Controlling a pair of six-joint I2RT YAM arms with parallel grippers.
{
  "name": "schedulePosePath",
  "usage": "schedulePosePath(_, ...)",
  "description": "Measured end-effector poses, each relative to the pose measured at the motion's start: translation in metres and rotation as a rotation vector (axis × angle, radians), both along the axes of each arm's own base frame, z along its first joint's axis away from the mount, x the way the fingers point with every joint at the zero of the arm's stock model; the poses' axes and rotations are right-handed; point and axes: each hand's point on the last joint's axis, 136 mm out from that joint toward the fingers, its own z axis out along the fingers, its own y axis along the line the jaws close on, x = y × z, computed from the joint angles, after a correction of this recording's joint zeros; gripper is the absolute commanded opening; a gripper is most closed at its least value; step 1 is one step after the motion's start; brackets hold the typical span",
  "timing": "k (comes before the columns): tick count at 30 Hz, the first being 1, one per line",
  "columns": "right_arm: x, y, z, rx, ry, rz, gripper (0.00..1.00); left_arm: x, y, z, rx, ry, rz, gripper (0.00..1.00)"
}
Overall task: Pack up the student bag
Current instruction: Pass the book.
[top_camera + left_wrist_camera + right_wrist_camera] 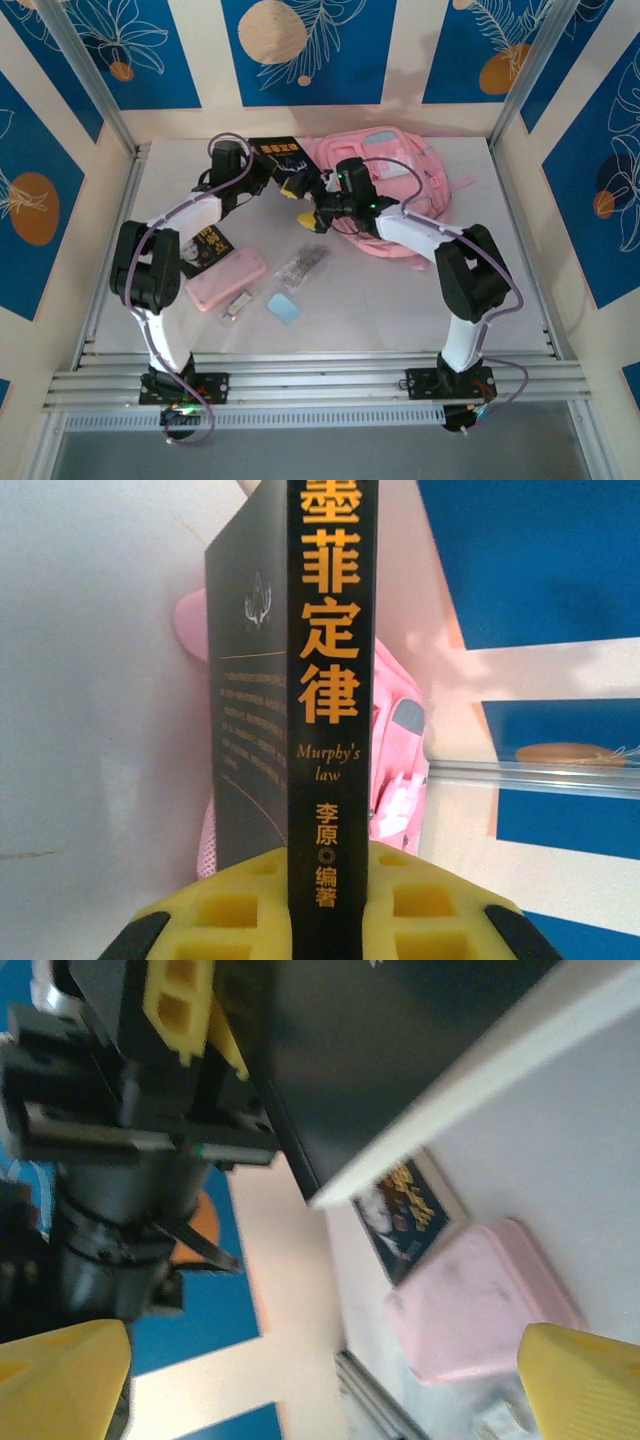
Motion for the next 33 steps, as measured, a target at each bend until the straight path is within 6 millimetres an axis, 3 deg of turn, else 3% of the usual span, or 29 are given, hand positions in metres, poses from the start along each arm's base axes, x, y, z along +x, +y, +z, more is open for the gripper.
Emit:
schedulePosePath(3, 0.013, 0.01, 0.001, 0.084, -0.015, -0.049, 0.99, -0.008, 0.002, 0.008, -0.027, -0.015, 0.018, 0.0)
schedulePosePath(7, 0.033, 0.011, -0.012, 0.126, -0.015, -0.126, 0.99, -0.019, 0.0, 0.008, -0.057, -0.01, 0.026, 0.0)
schedulePosePath(11, 0.051, 0.0, -0.015, 0.131, -0.031, -0.194, 0.87, -0.028, 0.0, -0.001, -0.066, 0.018, 0.032, 0.0)
schedulePosePath(14, 0.059, -0.009, -0.012, 0.138, -0.042, -0.218, 0.68, -0.03, 0.003, 0.0, -0.077, 0.02, 0.046, 0.0)
schedulePosePath(19, 0.067, -0.019, -0.009, 0.123, -0.094, -0.22, 0.03, -0.033, 0.005, 0.015, -0.092, -0.014, 0.049, 0.04)
schedulePosePath(21, 0.069, -0.021, -0.006, 0.11, -0.126, -0.213, 0.0, -0.033, 0.005, 0.014, -0.089, -0.017, 0.046, 0.12)
schedulePosePath(24, 0.07, -0.025, -0.005, 0.073, -0.192, -0.188, 0.0, -0.036, 0.0, 0.015, -0.089, -0.018, 0.005, 0.54)
schedulePosePath(27, 0.068, -0.046, -0.007, 0.017, -0.274, -0.184, 0.0, -0.044, -0.015, 0.022, -0.107, -0.029, -0.084, 0.86)
schedulePosePath(29, 0.064, -0.068, -0.013, -0.025, -0.309, -0.189, 0.0, -0.046, -0.025, 0.032, -0.119, -0.047, -0.129, 0.94)
schedulePosePath(33, 0.058, -0.116, -0.022, -0.094, -0.364, -0.197, 0.0, -0.044, -0.038, 0.045, -0.102, -0.093, -0.179, 0.93)
